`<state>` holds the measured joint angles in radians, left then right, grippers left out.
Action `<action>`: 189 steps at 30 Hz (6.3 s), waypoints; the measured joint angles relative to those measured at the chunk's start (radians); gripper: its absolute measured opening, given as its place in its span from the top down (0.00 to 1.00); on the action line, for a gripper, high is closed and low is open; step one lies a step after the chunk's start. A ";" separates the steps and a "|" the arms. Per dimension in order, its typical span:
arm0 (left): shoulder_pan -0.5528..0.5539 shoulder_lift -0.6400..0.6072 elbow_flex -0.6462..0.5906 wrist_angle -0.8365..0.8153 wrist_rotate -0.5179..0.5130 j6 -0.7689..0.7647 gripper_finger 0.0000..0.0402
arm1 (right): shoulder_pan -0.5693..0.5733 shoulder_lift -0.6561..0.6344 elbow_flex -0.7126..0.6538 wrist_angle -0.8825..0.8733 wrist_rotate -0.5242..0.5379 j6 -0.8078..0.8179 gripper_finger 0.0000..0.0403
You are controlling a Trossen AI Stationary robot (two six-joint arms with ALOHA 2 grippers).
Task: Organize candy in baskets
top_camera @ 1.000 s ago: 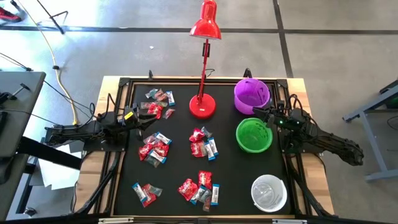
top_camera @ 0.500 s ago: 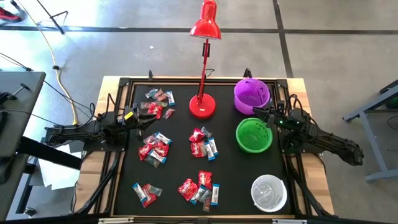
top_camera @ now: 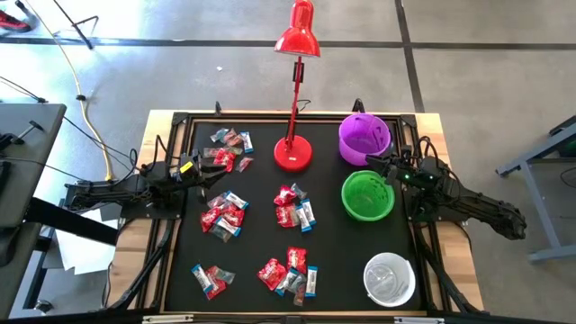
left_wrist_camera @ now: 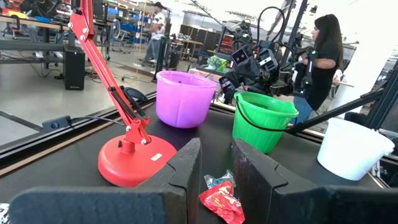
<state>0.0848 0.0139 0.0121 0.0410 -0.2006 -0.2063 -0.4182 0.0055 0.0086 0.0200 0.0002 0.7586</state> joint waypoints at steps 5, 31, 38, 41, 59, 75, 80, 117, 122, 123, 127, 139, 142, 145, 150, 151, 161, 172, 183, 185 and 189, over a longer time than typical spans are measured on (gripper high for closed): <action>0.000 0.000 0.000 0.000 0.000 0.000 0.81 | 0.000 0.000 0.000 0.000 0.000 0.000 0.70; 0.000 0.000 0.000 0.001 0.007 0.000 0.81 | 0.000 0.000 0.000 0.000 0.000 0.000 0.70; 0.000 0.000 0.000 0.000 0.007 0.000 0.81 | 0.000 0.000 0.000 0.000 0.000 0.000 0.70; 0.000 0.000 0.000 0.000 0.014 0.000 0.81 | 0.000 0.000 0.000 0.000 0.000 0.000 0.70; 0.000 0.000 0.000 0.072 -0.035 0.100 0.81 | 0.000 0.000 0.000 0.000 0.000 0.000 0.70; -0.001 0.037 0.099 0.114 0.006 -0.043 0.81 | 0.000 0.000 0.000 0.000 0.000 0.000 0.70; -0.001 0.153 0.249 0.115 -0.076 0.073 0.81 | 0.000 0.000 0.000 0.000 0.000 0.000 0.70; 0.000 0.856 0.742 0.115 -0.178 0.104 0.81 | 0.000 0.000 0.017 0.001 0.044 0.344 0.70; 0.000 0.857 0.742 0.120 -0.178 0.086 0.81 | 0.000 0.011 0.140 0.008 0.017 0.231 0.70; 0.000 0.857 0.742 0.119 -0.178 0.086 0.81 | 0.000 0.020 0.172 -0.001 0.017 0.205 0.70; 0.000 0.857 0.745 0.115 -0.180 0.084 0.81 | 0.000 0.090 0.328 -0.118 0.021 0.124 0.70; 0.000 0.889 1.097 -0.441 -0.257 0.051 0.81 | 0.000 0.562 0.843 -0.651 0.030 -0.140 0.70; 0.001 0.913 1.185 -0.662 -0.312 0.032 0.81 | 0.000 0.680 0.948 -0.796 0.045 -0.196 0.70; 0.008 0.939 1.239 -0.834 -0.341 -0.004 0.81 | -0.001 0.784 1.026 -0.914 0.057 -0.225 0.70; 0.050 0.982 1.276 -1.032 -0.322 -0.027 0.81 | 0.000 0.901 1.123 -1.010 0.051 -0.243 0.70; 0.061 0.992 1.284 -1.063 -0.310 -0.028 0.81 | 0.000 0.917 1.138 -1.020 0.051 -0.243 0.70; 0.186 1.117 1.316 -1.293 -0.197 0.065 0.81 | 0.000 0.986 1.223 -1.109 0.051 -0.234 0.70; 0.225 1.300 1.287 -1.292 -0.191 0.071 0.81 | 0.000 0.990 1.222 -1.306 0.055 -0.180 0.70; 0.224 1.351 1.044 -0.971 -0.143 -0.018 0.81 | 0.000 0.990 1.221 -1.376 0.056 -0.271 0.70; 0.226 1.352 0.993 -0.900 -0.144 -0.042 0.81 | 0.000 0.990 1.221 -1.377 0.057 -0.293 0.70; 0.241 1.352 0.887 -0.788 -0.139 -0.092 0.81 | 0.000 0.990 1.221 -1.377 0.058 -0.326 0.70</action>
<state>0.3259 1.3655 0.8992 -0.7473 -0.3399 -0.2985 -0.4183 0.9955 1.2293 -1.3568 0.0580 0.4321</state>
